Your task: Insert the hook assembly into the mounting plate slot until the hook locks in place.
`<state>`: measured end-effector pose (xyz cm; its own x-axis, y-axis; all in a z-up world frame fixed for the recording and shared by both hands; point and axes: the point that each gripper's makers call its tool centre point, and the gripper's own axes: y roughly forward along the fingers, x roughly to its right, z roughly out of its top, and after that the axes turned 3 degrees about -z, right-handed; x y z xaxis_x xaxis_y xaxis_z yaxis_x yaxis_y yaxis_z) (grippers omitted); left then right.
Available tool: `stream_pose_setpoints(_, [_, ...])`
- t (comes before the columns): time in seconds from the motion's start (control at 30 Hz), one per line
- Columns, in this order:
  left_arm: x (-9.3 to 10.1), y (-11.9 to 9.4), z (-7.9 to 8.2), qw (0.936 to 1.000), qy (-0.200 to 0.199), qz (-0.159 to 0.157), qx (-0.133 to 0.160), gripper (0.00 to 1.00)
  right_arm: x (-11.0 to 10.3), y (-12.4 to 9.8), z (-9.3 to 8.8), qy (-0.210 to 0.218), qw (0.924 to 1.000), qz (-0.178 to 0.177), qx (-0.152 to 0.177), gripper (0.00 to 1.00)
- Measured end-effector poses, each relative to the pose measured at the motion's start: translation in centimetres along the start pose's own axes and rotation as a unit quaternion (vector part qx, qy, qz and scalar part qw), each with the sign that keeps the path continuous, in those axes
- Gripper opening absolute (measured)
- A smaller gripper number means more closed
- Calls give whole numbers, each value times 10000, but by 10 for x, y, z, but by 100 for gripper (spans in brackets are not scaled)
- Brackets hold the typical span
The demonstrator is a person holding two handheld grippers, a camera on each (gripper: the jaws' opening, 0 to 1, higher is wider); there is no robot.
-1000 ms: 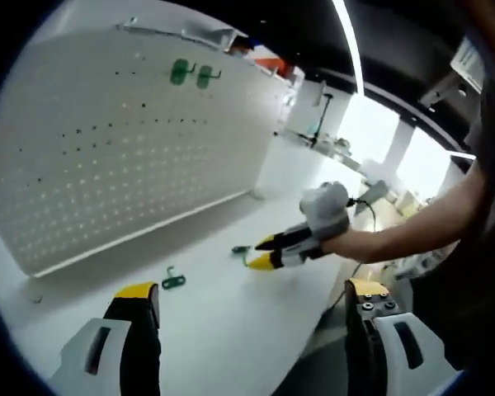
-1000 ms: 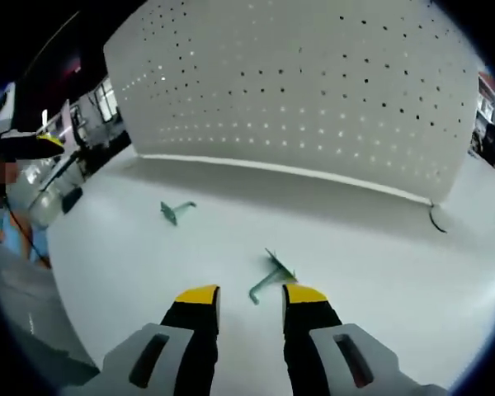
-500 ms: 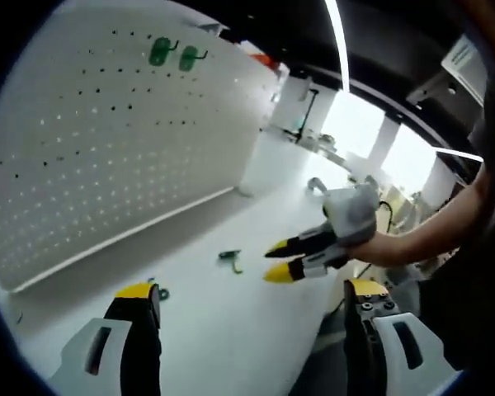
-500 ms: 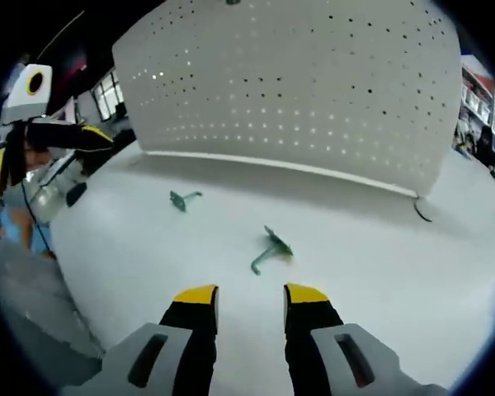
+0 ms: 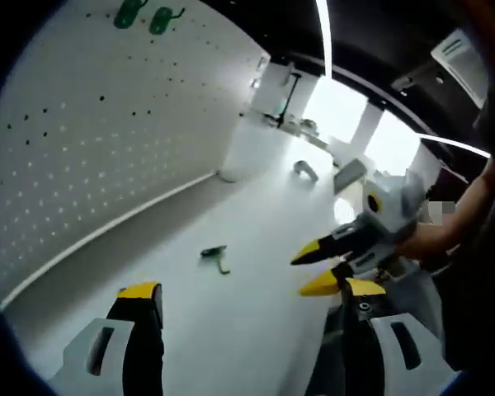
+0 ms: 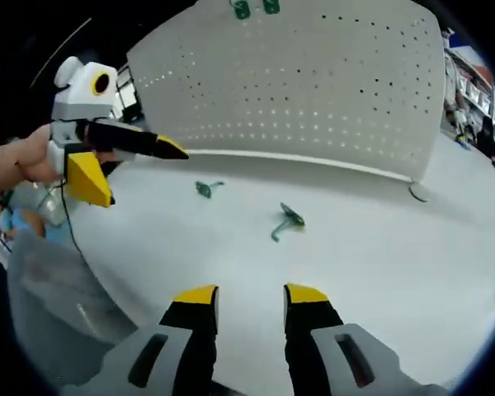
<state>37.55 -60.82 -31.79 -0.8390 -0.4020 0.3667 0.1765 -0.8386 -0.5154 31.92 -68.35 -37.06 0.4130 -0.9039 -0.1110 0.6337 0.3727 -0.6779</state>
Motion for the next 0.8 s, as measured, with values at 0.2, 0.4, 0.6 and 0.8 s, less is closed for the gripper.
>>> stream_pose_setpoints(0.2, [-2, 20, -1, 9997, 192, -125, -85, 87, -12, -13, -2, -47, 9999, 79, 50, 30])
stream_pose_setpoints(0.4, [-8, 43, 4, 9996, 198, -197, -94, 86, -28, -17, -7, -156, 9995, 268, 27, 30])
stream_pose_setpoints(0.6, [-17, 66, 7, 9991, 286, -229, -223, 86, -31, -26, -5, -25, 9995, 284, 123, 30])
stream_pose_setpoints(0.8, [-25, 89, 8, 9988, 328, -258, -249, 81, -21, -29, -7, 191, 9996, 179, 145, 30])
